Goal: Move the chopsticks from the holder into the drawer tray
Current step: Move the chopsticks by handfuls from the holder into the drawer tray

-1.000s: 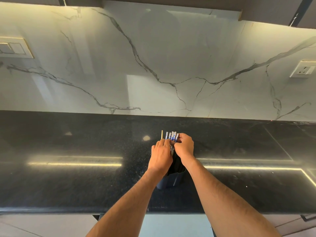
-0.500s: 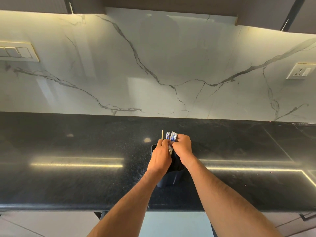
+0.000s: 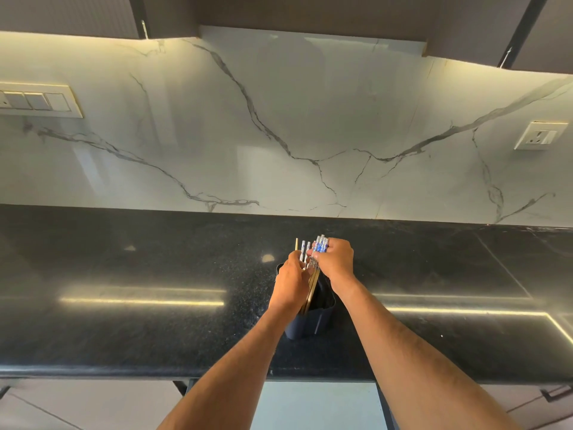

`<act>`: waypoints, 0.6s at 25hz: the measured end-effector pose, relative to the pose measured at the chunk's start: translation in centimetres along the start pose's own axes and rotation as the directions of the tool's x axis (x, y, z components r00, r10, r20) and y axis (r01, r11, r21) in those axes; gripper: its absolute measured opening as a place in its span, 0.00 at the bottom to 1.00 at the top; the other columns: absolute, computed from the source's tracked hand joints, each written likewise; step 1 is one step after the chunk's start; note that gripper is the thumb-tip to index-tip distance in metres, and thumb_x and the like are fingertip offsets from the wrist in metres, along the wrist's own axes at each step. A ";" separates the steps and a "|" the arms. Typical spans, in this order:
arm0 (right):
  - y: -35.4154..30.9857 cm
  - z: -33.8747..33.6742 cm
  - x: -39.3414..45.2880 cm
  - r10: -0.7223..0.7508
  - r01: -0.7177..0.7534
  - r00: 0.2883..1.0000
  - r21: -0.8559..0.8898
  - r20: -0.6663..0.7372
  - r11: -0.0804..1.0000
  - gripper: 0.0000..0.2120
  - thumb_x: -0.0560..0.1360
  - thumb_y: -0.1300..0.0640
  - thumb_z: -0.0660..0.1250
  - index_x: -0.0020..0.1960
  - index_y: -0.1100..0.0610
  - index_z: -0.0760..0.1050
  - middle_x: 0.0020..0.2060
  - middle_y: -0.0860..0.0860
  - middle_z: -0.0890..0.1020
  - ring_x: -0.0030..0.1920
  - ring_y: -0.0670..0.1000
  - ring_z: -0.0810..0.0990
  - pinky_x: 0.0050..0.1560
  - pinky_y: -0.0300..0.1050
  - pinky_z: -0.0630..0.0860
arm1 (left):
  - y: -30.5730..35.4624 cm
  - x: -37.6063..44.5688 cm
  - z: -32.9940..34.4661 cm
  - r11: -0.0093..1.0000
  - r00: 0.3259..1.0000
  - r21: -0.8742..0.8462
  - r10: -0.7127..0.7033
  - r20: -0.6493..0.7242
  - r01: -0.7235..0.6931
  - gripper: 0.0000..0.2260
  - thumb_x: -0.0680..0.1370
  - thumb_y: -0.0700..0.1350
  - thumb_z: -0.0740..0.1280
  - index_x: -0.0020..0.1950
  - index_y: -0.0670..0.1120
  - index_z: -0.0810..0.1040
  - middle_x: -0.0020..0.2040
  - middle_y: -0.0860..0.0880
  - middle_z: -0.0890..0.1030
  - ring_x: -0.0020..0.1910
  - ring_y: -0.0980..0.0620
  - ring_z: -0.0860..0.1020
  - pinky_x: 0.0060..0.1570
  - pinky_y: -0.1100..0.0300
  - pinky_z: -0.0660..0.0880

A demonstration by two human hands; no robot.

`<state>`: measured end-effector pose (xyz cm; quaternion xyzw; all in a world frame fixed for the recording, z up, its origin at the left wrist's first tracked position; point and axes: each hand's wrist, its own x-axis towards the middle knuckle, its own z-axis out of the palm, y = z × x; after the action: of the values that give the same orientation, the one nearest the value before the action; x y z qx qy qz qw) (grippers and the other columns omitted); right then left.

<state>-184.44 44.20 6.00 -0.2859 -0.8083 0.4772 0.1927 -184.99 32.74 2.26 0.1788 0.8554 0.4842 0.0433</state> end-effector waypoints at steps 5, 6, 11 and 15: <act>-4.6 -3.5 -1.2 -0.177 0.170 0.984 0.257 0.006 0.951 0.14 0.75 0.73 0.68 0.50 0.54 0.79 0.44 0.59 0.87 0.42 0.52 0.88 0.47 0.56 0.85 | 2.2 0.6 -1.3 0.997 0.996 -0.057 0.049 0.077 -0.045 0.05 0.81 0.41 0.65 0.50 0.41 0.80 0.41 0.49 0.84 0.42 0.50 0.82 0.41 0.64 0.74; -5.6 -4.3 -1.5 -0.220 0.209 0.976 0.300 0.004 0.931 0.18 0.75 0.74 0.67 0.55 0.54 0.77 0.45 0.59 0.86 0.42 0.52 0.88 0.45 0.53 0.86 | 2.9 0.6 -1.7 0.992 0.994 -0.111 0.067 0.081 -0.058 0.06 0.81 0.39 0.64 0.49 0.41 0.80 0.41 0.49 0.85 0.43 0.51 0.83 0.46 0.61 0.77; -9.4 -8.0 -4.1 -0.371 0.362 0.928 0.345 -0.042 0.866 0.24 0.76 0.76 0.65 0.67 0.56 0.74 0.49 0.60 0.85 0.48 0.53 0.87 0.47 0.52 0.86 | 6.9 -0.6 -4.5 0.940 0.982 -0.319 0.160 0.096 -0.122 0.08 0.82 0.35 0.62 0.48 0.39 0.80 0.37 0.45 0.85 0.36 0.51 0.84 0.41 0.58 0.83; -11.1 -9.8 -6.9 -0.378 0.383 0.921 0.373 -0.088 0.845 0.24 0.75 0.76 0.67 0.67 0.59 0.77 0.52 0.60 0.85 0.50 0.52 0.87 0.50 0.52 0.85 | 9.0 -2.9 -6.3 0.929 0.977 -0.346 0.179 0.115 -0.129 0.08 0.82 0.35 0.61 0.48 0.41 0.79 0.36 0.46 0.84 0.35 0.51 0.84 0.41 0.59 0.83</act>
<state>-176.57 42.02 20.15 -0.0795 -0.7385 0.5766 0.3402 -181.44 30.85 12.86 0.2699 0.7381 0.6108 0.0967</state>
